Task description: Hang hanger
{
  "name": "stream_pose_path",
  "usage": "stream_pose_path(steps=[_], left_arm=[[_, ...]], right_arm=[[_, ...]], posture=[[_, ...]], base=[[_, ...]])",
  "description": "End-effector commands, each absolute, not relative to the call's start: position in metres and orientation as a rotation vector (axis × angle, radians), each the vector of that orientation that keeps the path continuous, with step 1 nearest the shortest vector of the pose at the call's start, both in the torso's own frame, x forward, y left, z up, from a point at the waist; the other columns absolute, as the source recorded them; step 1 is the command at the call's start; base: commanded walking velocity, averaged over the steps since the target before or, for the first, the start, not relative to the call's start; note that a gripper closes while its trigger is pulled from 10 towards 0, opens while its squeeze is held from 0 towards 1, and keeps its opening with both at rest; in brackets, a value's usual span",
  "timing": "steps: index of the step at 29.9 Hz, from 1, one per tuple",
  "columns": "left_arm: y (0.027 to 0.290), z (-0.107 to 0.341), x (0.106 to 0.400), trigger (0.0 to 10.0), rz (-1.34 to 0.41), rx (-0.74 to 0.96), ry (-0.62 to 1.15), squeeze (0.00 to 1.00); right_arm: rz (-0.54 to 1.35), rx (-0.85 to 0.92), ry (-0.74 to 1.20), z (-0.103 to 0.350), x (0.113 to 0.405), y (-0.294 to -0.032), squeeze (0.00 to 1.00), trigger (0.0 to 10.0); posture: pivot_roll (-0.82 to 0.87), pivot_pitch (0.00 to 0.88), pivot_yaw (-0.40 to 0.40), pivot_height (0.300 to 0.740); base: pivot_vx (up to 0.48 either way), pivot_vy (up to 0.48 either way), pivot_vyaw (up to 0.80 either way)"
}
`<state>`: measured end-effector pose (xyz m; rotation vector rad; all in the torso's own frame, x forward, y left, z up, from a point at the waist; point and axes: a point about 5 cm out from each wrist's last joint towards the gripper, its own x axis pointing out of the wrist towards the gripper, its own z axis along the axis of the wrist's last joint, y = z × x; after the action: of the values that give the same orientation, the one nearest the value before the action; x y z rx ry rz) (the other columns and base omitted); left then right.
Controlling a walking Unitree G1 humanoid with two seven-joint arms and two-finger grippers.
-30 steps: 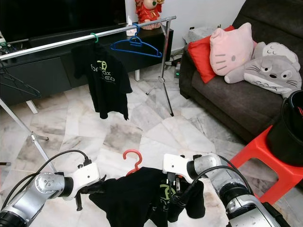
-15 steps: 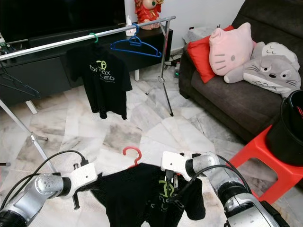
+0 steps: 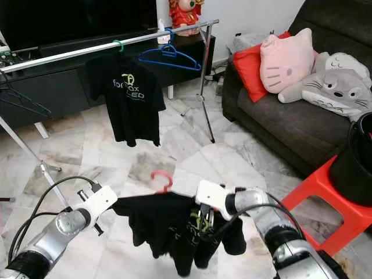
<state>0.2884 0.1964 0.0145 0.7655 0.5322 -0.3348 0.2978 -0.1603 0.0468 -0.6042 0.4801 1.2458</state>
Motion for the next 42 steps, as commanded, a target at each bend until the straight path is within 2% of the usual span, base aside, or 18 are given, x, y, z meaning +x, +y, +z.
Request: stream_pose_path(steps=[1,4,7,10,11,12,15,20,26,27,28,33,34,42], left_arm=[[0.250,0.014,0.282,0.0,-0.087,0.828,0.653,0.00],[0.251,0.009,0.279,0.0,-0.113,0.845,0.699,0.00],[0.252,0.003,0.274,0.0,-0.138,0.852,0.741,0.00],[0.245,-0.012,0.259,0.0,-0.301,0.823,0.845,0.00],[0.245,-0.012,0.259,0.0,-0.301,0.823,0.845,0.00],[0.239,-0.021,0.250,0.0,-0.375,0.785,0.888,0.00],[0.232,-0.025,0.245,0.0,-0.430,0.703,0.910,0.00],[0.216,-0.024,0.243,0.0,-0.562,0.607,0.884,0.00],[0.199,-0.010,0.255,0.0,-0.646,0.528,0.756,0.00],[0.193,-0.002,0.260,2.7,-0.686,0.536,0.673,0.00],[0.189,0.007,0.265,10.0,-0.703,0.548,0.611,0.00],[0.187,0.023,0.274,10.0,-0.713,0.575,0.512,0.00],[0.186,0.031,0.275,10.0,-0.746,0.555,0.470,1.00],[0.186,0.047,0.259,10.0,-0.939,0.469,0.495,1.00]], right_arm=[[1.218,-0.650,0.574,0.048,0.293,-0.194,0.00,10.0],[1.171,-0.681,0.557,0.049,0.297,-0.196,0.00,10.0],[1.132,-0.632,0.516,0.055,0.302,-0.194,0.00,10.0],[0.986,-0.658,0.428,0.065,0.316,-0.194,0.00,10.0],[0.986,-0.658,0.428,0.065,0.316,-0.194,0.00,10.0],[0.938,-0.629,0.381,0.070,0.320,-0.193,0.00,10.0],[0.911,-0.550,0.321,0.077,0.324,-0.189,0.00,10.0],[0.824,-0.480,0.245,0.084,0.331,-0.186,0.00,10.0],[0.879,-0.413,0.254,0.079,0.327,-0.176,0.00,10.0],[0.914,-0.429,0.283,0.074,0.323,-0.175,0.00,10.0],[0.950,-0.439,0.316,0.069,0.319,-0.174,0.00,10.0],[1.004,-0.496,0.377,0.060,0.312,-0.176,0.00,10.0],[1.020,-0.541,0.403,0.056,0.310,-0.177,0.00,10.0],[1.032,-0.616,0.448,0.049,0.308,-0.178,0.00,10.0]], posture=[[-0.02,0.000,-0.033,0.740],[-0.02,0.000,-0.033,0.740],[-0.02,0.000,-0.033,0.740],[-0.01,0.000,-0.031,0.740],[-0.01,0.000,-0.031,0.740],[-0.01,0.000,-0.032,0.740],[-0.01,0.000,-0.033,0.740],[-0.01,0.000,-0.035,0.740],[-0.01,0.000,-0.037,0.740],[-0.01,0.000,-0.037,0.740],[-0.01,0.000,-0.037,0.740],[-0.01,0.000,-0.038,0.740],[-0.01,0.000,-0.038,0.740],[-0.01,0.000,-0.039,0.740]], base=[[0.000,0.000,0.00],[0.000,0.000,0.00],[0.000,0.000,0.00],[0.000,0.000,0.00],[0.000,0.000,0.00],[0.000,0.000,0.00],[0.000,0.000,0.00],[0.000,0.000,0.00],[0.000,0.000,0.00],[0.000,0.000,0.00],[0.000,0.000,0.00],[0.000,0.000,0.00],[0.000,0.000,0.00],[0.000,0.000,0.00]])
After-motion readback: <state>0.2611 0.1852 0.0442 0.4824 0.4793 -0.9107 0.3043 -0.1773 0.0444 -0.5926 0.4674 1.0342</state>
